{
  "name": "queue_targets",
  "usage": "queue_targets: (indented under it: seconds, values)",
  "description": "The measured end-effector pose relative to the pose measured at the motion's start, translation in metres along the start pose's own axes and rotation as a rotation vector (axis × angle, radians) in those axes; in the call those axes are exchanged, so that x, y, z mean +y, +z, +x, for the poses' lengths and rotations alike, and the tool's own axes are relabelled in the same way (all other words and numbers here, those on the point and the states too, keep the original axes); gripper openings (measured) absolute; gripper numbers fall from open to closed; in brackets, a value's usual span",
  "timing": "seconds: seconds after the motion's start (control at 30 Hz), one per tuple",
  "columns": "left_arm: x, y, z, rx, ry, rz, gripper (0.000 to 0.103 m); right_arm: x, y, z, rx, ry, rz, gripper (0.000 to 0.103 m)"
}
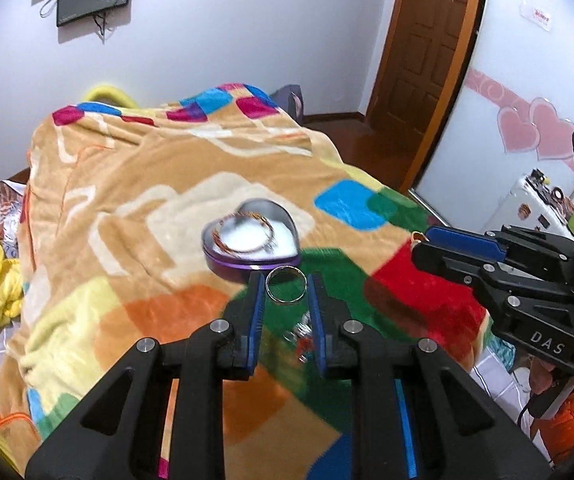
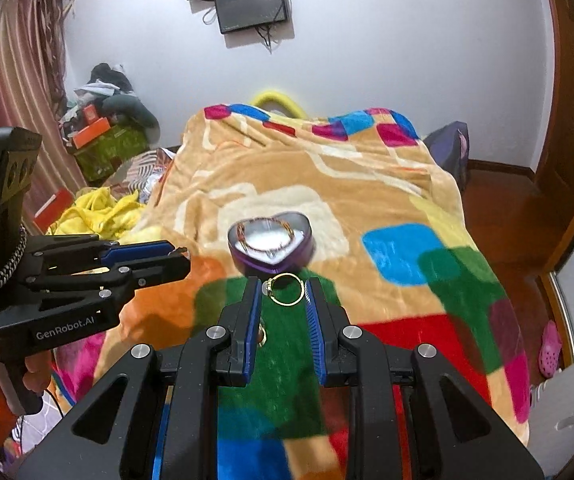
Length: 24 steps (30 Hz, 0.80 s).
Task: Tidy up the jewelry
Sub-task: 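Grasp a silver ring with the left tool while the right tool grasps a gold ring, then lower both rings into the heart tin and open both tools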
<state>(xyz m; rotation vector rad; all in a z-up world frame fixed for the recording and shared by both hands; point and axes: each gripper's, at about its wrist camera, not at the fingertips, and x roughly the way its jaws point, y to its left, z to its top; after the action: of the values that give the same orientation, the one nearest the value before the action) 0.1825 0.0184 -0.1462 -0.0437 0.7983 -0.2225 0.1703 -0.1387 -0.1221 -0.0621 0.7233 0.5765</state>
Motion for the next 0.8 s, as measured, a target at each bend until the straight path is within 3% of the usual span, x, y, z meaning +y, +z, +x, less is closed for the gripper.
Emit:
queue_targets:
  seconds: [0.27,0.8]
  values:
    - [0.02,0.011,0.008,-0.016,0.023,-0.016,0.021,0.008,0.017,0.015,-0.023,0.027,-0.017,0.02]
    - [0.044,0.025,0.055,0.014,0.012,-0.039,0.021,0.002,0.032,0.068,0.026,0.071,0.019,0.02]
